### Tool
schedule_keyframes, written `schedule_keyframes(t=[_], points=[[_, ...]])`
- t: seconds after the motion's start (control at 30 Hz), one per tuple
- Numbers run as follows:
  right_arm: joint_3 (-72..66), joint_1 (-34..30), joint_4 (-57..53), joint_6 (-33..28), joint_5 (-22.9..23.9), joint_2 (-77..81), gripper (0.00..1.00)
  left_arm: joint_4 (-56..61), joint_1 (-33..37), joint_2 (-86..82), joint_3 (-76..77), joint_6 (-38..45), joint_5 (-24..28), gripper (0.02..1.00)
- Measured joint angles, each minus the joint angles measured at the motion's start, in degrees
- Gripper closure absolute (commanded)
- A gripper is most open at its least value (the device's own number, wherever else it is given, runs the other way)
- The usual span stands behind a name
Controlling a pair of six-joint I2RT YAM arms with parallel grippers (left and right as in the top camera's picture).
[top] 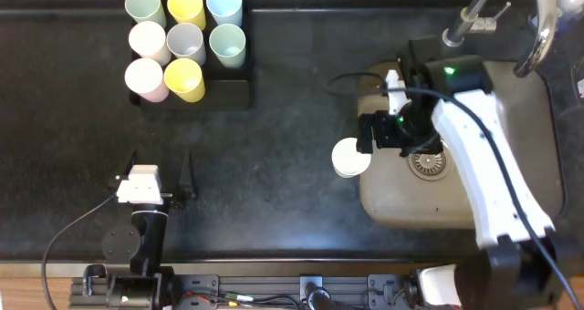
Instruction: Store Cups
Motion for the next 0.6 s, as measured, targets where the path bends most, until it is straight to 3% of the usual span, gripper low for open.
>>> schedule_keyframes(t=[0.27, 0.5, 0.6], points=[[0.0, 2.8, 0.6, 2.3, 3.0, 7.2, 0.005, 0.0, 0.0, 0.0, 0.0, 0.0, 0.0, 0.018], [-1.9, 4.7, 3.9, 3.2, 5.3, 8.2, 0.099, 0.0, 0.0, 0.0, 0.0, 0.0, 0.0, 0.018], [-4.4, 5.4, 5.4, 3.7, 6.2, 8.2, 0.224, 0.0, 0.0, 0.0, 0.0, 0.0, 0.0, 0.018]])
